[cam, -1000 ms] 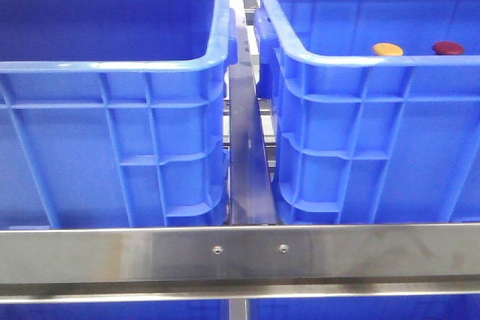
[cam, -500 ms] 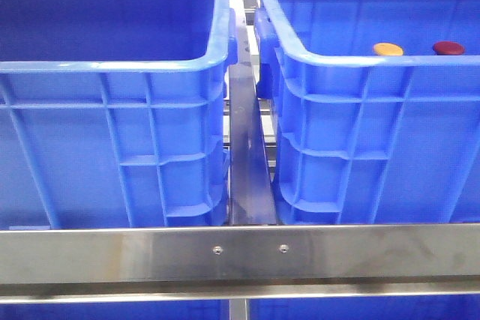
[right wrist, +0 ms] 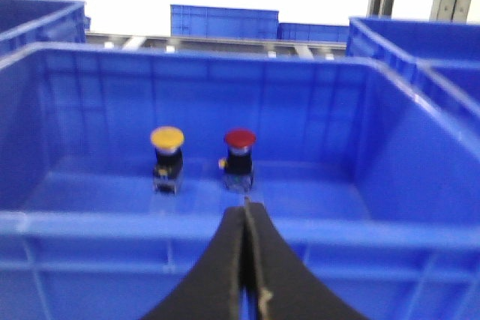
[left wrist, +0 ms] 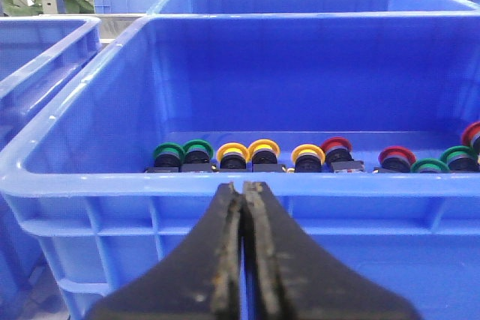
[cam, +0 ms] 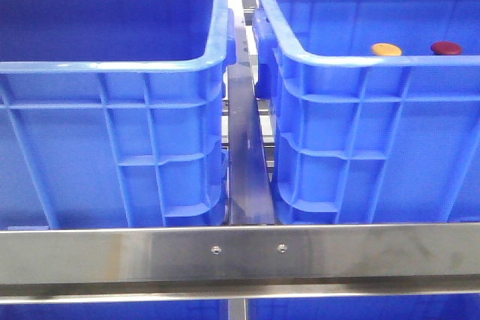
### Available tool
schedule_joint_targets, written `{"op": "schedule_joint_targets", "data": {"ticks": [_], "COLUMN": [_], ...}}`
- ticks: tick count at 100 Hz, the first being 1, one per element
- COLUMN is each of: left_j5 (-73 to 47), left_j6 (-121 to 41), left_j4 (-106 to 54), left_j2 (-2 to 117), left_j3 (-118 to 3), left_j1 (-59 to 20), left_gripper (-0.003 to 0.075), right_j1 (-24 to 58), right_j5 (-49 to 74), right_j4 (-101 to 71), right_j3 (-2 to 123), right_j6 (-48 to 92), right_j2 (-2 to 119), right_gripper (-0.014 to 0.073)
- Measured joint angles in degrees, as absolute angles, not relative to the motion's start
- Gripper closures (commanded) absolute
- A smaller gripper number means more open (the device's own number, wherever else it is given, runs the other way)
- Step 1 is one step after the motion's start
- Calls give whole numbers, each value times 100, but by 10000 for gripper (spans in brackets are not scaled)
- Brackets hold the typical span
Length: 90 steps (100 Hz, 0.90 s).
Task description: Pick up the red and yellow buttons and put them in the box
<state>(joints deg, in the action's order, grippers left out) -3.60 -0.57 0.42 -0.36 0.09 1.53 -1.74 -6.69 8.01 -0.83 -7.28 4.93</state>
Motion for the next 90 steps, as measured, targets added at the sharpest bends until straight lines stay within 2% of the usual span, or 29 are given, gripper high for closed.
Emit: {"op": "schedule_joint_targets", "data": {"ticks": [18,90], "left_j5": [-360,-360], "left_j6": [-57,-57], "left_j4": [42,42], "left_j2": [-36,-36], "left_j3": [9,9], "left_j1": [153,153], "left_gripper": [740,740], "right_j1": [-174,-174], "right_j5": [0,76], "right_j4": [801,801], "right_j3": [-161,-171], "right_j6": [-776,-788], "right_j2": [-39,-60], "right_gripper": [634,634]}}
